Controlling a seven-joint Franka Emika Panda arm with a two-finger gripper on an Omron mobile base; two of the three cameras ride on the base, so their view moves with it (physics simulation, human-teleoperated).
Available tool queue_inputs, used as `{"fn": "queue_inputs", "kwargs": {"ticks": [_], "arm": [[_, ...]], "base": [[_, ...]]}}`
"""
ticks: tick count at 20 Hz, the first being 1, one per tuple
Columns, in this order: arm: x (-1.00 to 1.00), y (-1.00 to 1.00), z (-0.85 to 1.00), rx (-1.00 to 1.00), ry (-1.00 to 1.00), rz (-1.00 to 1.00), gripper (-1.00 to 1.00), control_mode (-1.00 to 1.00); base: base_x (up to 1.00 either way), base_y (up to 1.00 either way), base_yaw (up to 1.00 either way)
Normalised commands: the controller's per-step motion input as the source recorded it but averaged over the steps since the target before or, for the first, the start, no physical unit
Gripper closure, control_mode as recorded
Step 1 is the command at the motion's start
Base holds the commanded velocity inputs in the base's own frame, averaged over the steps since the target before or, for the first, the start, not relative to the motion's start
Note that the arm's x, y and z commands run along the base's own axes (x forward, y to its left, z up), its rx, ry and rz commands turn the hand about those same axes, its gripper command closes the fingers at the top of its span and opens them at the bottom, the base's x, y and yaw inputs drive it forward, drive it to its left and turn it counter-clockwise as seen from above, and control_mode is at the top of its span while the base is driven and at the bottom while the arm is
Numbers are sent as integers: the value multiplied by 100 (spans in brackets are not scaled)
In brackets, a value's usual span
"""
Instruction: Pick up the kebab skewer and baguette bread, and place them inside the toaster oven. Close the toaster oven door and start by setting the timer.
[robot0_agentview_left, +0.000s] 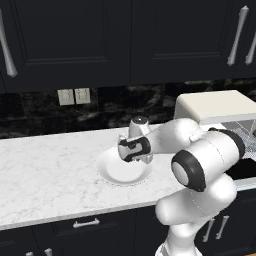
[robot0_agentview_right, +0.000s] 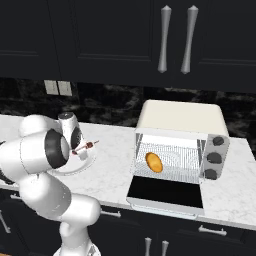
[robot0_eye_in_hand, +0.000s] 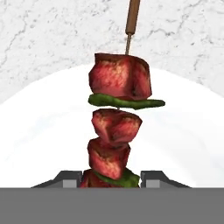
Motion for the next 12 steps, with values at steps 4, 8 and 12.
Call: {"fn": "queue_inputs", "kwargs": {"ticks": [4,8,12], "arm": [[-100,-95,100,5,-8,19,100,-100],[-100,-91,100,1,-1,19,100,-100],[-100,-100,81,0,0,22,100,-100]], "base": [[0,0,0],[0,0,0],[0,0,0]]}}
